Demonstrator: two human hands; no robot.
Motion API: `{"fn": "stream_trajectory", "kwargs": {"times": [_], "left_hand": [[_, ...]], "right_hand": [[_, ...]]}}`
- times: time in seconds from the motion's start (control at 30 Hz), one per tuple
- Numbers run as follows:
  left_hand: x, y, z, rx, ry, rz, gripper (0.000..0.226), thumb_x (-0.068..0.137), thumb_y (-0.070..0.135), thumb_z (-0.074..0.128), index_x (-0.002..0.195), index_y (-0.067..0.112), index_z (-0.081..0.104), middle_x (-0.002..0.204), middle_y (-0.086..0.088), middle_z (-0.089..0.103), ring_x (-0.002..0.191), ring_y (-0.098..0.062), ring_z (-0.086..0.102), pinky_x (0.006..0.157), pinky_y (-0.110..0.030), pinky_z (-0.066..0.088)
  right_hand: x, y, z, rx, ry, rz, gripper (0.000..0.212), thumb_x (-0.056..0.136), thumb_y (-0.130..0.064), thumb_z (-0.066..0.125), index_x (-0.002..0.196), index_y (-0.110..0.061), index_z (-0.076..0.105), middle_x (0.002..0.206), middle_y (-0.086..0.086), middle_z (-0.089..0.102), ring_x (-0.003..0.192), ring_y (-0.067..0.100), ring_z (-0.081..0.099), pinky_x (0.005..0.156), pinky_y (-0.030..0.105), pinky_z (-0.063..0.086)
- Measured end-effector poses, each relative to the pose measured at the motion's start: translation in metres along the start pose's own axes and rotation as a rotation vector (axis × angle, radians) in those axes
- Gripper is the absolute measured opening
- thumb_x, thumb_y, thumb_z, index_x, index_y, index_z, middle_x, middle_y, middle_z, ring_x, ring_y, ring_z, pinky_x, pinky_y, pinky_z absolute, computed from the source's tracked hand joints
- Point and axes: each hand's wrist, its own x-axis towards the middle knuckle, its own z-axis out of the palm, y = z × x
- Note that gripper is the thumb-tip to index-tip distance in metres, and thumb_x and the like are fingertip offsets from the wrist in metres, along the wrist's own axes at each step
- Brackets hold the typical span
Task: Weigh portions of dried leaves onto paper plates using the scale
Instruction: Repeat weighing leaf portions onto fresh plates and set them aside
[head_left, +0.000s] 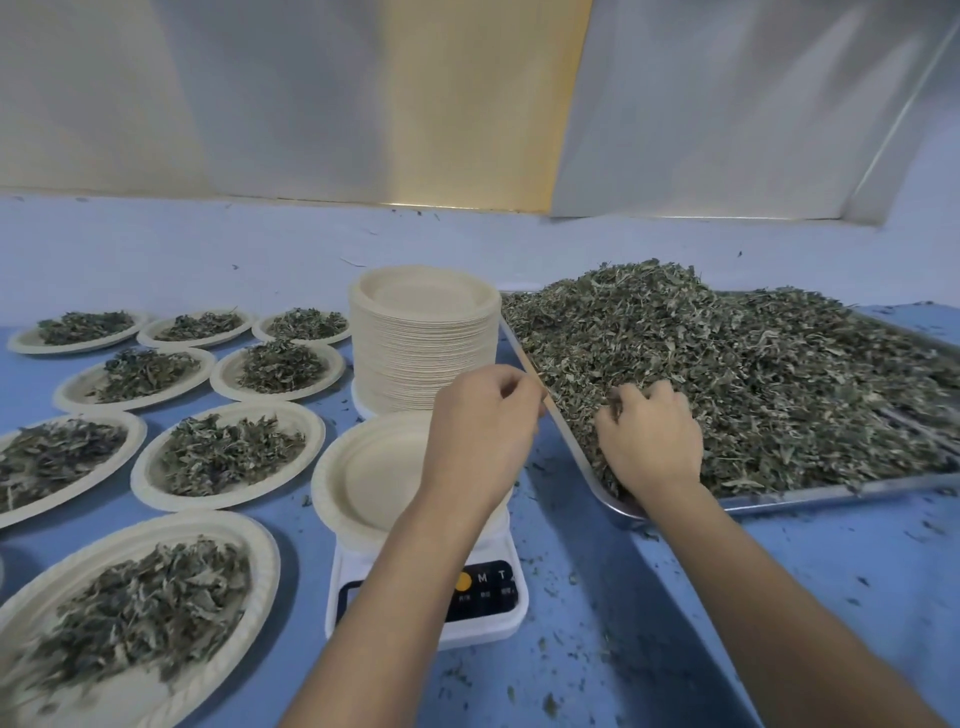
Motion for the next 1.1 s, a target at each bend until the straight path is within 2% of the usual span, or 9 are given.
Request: {"fn": "stream_trajectory", "kwargs": {"times": [0.17,0.33,0.47,0.57,0.7,0.83,0.9,1.0,1.1], "left_hand": [[0.001,-0.001,0.0,-0.007,0.01,0.01,0.026,0.087,0.018,0.049,0.072,0.009,0.069,0.068,0.005,0.069,0.066,-0.02,0.065,0.072,-0.041,0.054],[0.002,-0.003,0.0,-0.062,-0.008,-0.027,0.029,0.088,0.019,0.05,0.065,0.03,0.065,0.068,0.013,0.068,0.064,-0.005,0.065,0.06,-0.019,0.05],[0.006,-0.005,0.001,-0.08,-0.023,-0.034,0.03,0.089,0.02,0.05,0.065,0.031,0.064,0.069,0.013,0.069,0.063,-0.002,0.064,0.057,-0.013,0.048],[0.011,-0.005,0.003,-0.084,-0.023,-0.02,0.031,0.089,0.019,0.05,0.063,0.03,0.064,0.068,0.011,0.069,0.064,-0.006,0.065,0.059,-0.02,0.049],[0.015,-0.006,0.002,-0.122,-0.027,-0.027,0.029,0.089,0.017,0.05,0.068,0.027,0.067,0.065,0.013,0.068,0.057,0.004,0.062,0.05,-0.006,0.042],[0.015,-0.006,0.002,-0.146,-0.022,-0.042,0.028,0.089,0.017,0.049,0.07,0.026,0.068,0.065,0.012,0.069,0.056,0.002,0.063,0.05,-0.007,0.042],[0.013,-0.004,0.004,-0.155,-0.023,-0.036,0.029,0.089,0.016,0.049,0.069,0.026,0.067,0.065,0.011,0.069,0.056,0.002,0.063,0.049,-0.006,0.041],[0.011,-0.004,0.005,-0.153,-0.034,-0.026,0.031,0.09,0.017,0.049,0.067,0.028,0.067,0.063,0.013,0.068,0.056,0.003,0.062,0.048,-0.005,0.04],[0.011,-0.005,0.005,-0.156,-0.039,-0.032,0.032,0.09,0.016,0.049,0.066,0.028,0.066,0.062,0.014,0.068,0.055,0.003,0.062,0.049,-0.006,0.041]], "right_hand": [[-0.005,-0.005,-0.009,0.071,-0.291,0.143,0.038,0.093,-0.037,0.033,0.072,-0.012,0.053,0.079,0.01,0.051,0.075,0.03,0.048,0.069,0.035,0.035],[0.003,-0.004,0.001,0.006,-0.498,-0.018,0.032,0.098,-0.031,0.025,0.088,-0.014,0.05,0.099,0.015,0.06,0.073,0.027,0.048,0.072,0.037,0.036],[0.021,-0.006,0.012,0.278,-0.595,0.111,0.038,0.101,-0.024,0.032,0.108,0.001,0.06,0.115,0.021,0.061,0.108,0.035,0.056,0.084,0.034,0.042],[0.033,-0.007,0.023,0.39,-0.534,0.095,0.028,0.097,-0.015,0.039,0.099,-0.002,0.064,0.106,0.016,0.065,0.098,0.031,0.058,0.081,0.035,0.043],[0.036,-0.003,0.031,0.318,-0.309,-0.026,0.016,0.089,-0.023,0.05,0.075,-0.021,0.058,0.086,0.004,0.063,0.08,0.026,0.058,0.066,0.032,0.044],[0.038,-0.001,0.031,0.028,-0.055,-0.264,0.025,0.095,-0.028,0.047,0.115,-0.017,0.055,0.119,0.005,0.051,0.11,0.025,0.047,0.079,0.036,0.043],[0.039,0.0,0.036,-0.149,-0.179,-0.339,0.046,0.1,-0.035,0.038,0.145,-0.026,0.032,0.153,0.008,0.023,0.137,0.031,0.025,0.106,0.044,0.033],[0.038,0.0,0.044,-0.218,-0.47,-0.316,0.049,0.104,-0.039,0.019,0.15,-0.043,0.004,0.16,-0.003,-0.015,0.146,0.032,-0.006,0.117,0.051,0.01],[0.038,0.0,0.045,-0.203,-0.556,-0.27,0.047,0.104,-0.039,0.018,0.151,-0.034,0.013,0.161,0.002,0.001,0.145,0.035,0.007,0.115,0.055,0.014]]}}
